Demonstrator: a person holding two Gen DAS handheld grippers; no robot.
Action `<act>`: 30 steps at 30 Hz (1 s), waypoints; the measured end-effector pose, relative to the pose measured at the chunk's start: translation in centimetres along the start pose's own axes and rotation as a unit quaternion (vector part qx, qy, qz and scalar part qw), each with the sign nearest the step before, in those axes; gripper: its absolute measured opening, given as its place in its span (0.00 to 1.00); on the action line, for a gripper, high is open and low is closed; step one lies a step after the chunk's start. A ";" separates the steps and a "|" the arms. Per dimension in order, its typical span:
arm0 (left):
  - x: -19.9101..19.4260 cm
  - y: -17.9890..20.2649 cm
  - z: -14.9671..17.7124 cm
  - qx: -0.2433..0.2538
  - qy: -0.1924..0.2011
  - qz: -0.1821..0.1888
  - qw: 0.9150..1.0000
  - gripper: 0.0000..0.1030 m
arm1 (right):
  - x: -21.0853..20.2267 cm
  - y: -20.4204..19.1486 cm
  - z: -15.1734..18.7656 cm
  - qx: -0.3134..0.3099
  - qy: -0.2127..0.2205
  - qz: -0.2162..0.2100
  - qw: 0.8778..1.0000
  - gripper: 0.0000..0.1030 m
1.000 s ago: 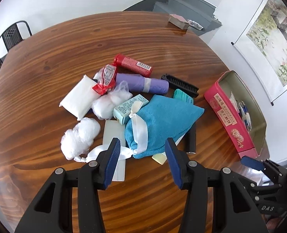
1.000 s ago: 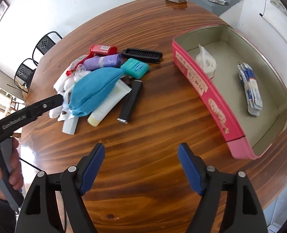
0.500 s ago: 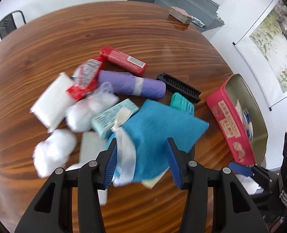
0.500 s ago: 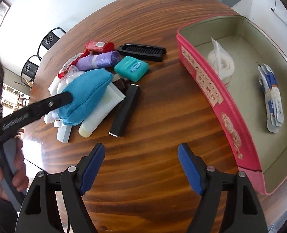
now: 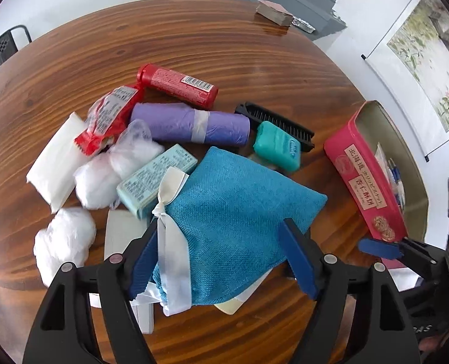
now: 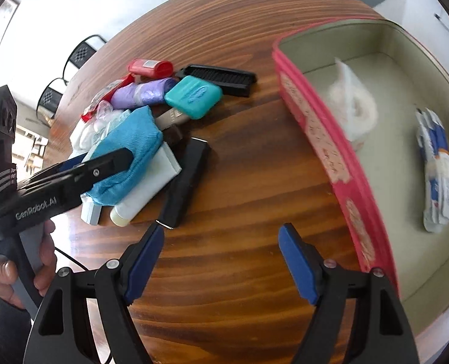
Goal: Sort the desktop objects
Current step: 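Grasp the blue cloth pouch with the left tool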
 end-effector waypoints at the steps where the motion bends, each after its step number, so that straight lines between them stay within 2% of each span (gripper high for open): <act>1: -0.3 -0.2 0.1 -0.003 0.003 0.001 1.000 0.77 | 0.0 -0.2 0.0 -0.005 0.000 -0.002 1.000 0.79; 5: -0.8 -1.1 0.3 0.002 0.015 -0.020 1.000 0.77 | -0.1 -0.7 0.1 -0.030 0.000 -0.004 1.000 0.79; 8: 0.3 -2.0 0.3 0.016 0.000 -0.047 0.999 0.77 | 0.1 -0.9 0.2 -0.037 -0.002 -0.009 0.999 0.79; 13: 1.1 -1.3 -0.3 0.003 -0.010 -0.021 1.000 0.77 | 0.2 -1.2 -0.2 -0.048 0.000 -0.009 0.999 0.80; 18: 1.8 -0.8 -0.3 -0.009 -0.015 -0.022 1.000 0.77 | 0.5 -1.2 -0.3 -0.045 -0.007 -0.010 0.999 0.81; 23: 0.8 -1.6 0.4 -0.059 -0.013 -0.002 0.998 0.60 | 1.0 -0.9 -0.2 -0.040 -0.013 -0.002 0.999 0.81; 25: -0.1 -2.0 0.7 -0.087 -0.014 0.011 0.996 0.47 | 1.3 -0.8 -0.4 -0.040 -0.016 0.002 0.999 0.81; 28: -1.5 -2.2 1.3 -0.108 -0.007 0.018 0.994 0.39 | 1.7 -1.1 -0.9 -0.050 -0.016 0.014 0.999 0.81; 30: -2.2 -2.2 1.8 -0.106 -0.003 0.013 0.994 0.38 | 1.9 -1.5 -1.4 -0.069 -0.013 0.035 0.997 0.81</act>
Point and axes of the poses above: each gripper's, at about its wrist camera, not at the fingertips, and x roughly the way its jaws point, y to its right, z to its underside, the point moved 8 cm from there along x, roughly the way its jaws point, and after that the axes turned 10 degrees about -x, right-handed, at the moved point
